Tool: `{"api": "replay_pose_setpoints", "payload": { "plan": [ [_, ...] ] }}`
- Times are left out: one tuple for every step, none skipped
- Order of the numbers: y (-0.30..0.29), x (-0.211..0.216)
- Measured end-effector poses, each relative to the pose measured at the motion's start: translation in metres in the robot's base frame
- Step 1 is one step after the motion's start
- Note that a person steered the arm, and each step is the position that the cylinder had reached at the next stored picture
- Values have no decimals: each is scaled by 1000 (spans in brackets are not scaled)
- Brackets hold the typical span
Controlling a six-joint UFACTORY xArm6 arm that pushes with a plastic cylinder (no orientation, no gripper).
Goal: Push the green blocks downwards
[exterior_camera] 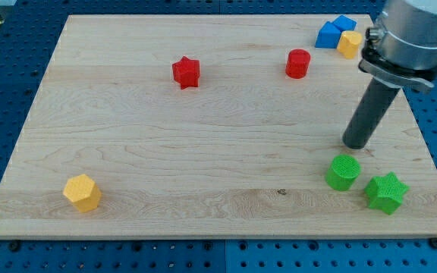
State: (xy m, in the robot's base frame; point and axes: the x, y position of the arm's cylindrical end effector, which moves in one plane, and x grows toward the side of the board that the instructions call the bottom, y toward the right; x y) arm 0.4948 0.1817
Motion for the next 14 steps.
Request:
{"api": "replay_pose_setpoints", "payload": {
  "plan": [
    [-18,0],
    [-18,8],
    [-18,16],
    [-21,20],
    [-28,21],
    [-37,23],
    [-41,33],
    [-41,43],
    [-41,43],
    [-41,46],
    [-41,48],
    [-43,48],
    [-62,48],
    [-64,50]
  ]
}}
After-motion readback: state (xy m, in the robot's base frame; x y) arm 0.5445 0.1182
